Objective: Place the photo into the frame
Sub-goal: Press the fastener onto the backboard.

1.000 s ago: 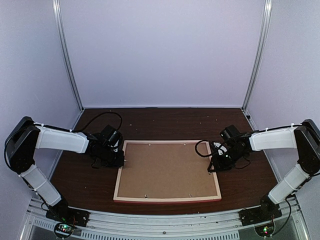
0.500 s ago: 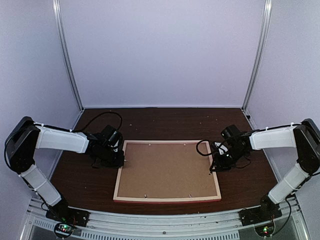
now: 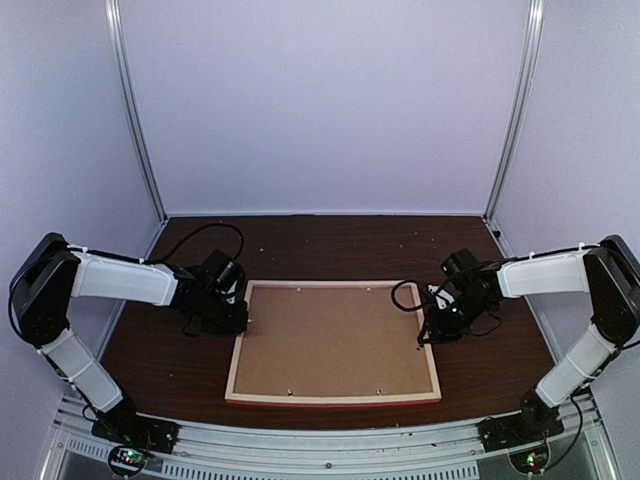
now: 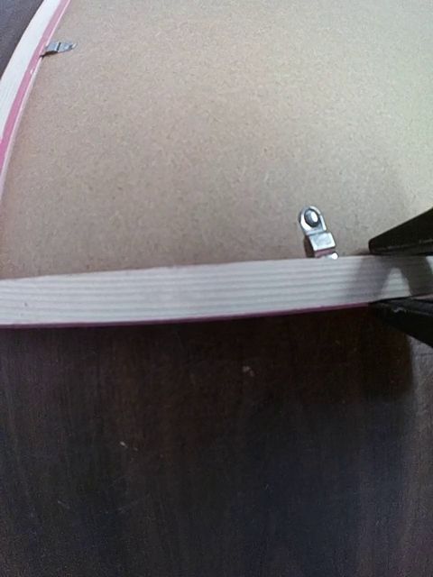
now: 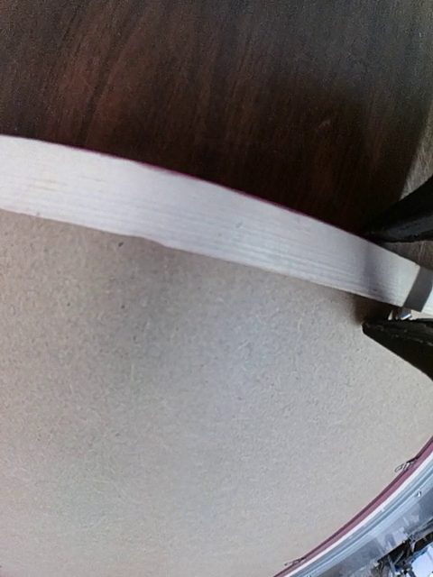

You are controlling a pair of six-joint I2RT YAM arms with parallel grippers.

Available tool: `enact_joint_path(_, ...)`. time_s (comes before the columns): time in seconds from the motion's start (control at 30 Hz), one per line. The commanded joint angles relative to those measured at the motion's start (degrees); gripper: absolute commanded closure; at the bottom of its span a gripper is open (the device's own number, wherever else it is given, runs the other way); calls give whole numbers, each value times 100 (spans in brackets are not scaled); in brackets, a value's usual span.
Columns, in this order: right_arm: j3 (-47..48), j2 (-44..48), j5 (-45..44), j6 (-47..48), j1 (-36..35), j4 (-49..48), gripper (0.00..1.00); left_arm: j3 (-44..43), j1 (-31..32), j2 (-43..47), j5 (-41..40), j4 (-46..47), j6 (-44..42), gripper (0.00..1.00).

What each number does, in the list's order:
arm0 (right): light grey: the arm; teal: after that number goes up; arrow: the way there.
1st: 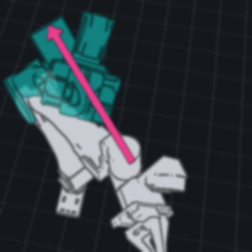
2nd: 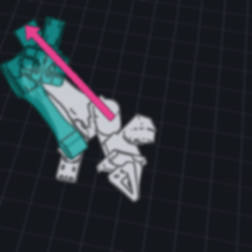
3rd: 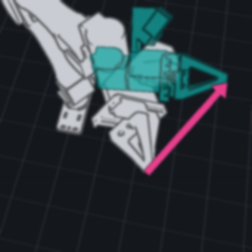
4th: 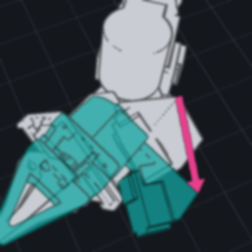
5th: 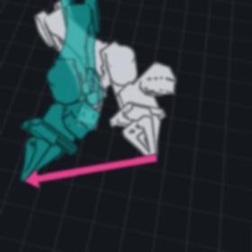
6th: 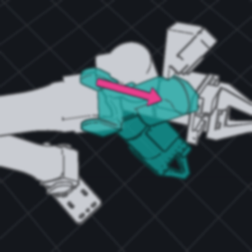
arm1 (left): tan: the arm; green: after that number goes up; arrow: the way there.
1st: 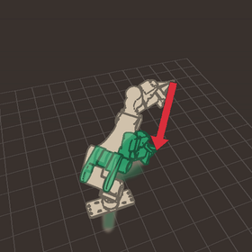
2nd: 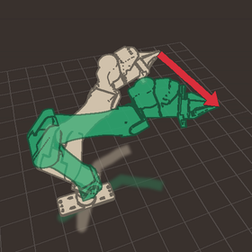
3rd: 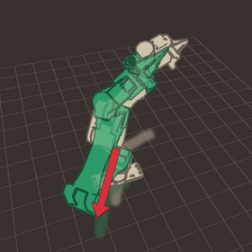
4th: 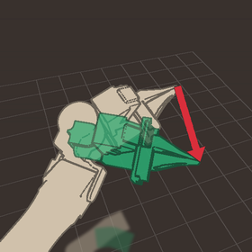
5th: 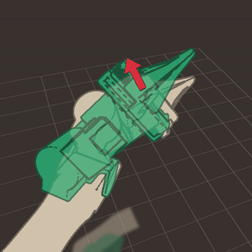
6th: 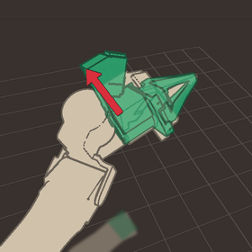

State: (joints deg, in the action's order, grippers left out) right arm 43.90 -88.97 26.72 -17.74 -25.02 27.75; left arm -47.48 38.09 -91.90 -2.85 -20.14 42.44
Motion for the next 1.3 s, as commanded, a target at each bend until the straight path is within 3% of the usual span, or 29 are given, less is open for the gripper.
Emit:
enact_joint_path(0.0, -162, -189, 73, 86, -40, 271, 68, -82, 15, -59, -107, -139, -201, 98)
enact_joint_path(0.1, -190, -157, 140, 35, -39, 242, 57, -83, 12, -58, -111, -136, -209, 98)
enact_joint_path(0.2, -255, -145, 113, 17, -37, 255, 54, -85, 15, -60, -121, -144, -212, 97)
enact_joint_path(0.87, -133, 50, -928, -20, -236, 866, 59, -166, 15, 29, -234, -258, -211, 97)
enact_joint_path(1.27, 22, -159, -882, -2, -498, 875, 58, -181, 15, -10, -215, -246, -201, 97)
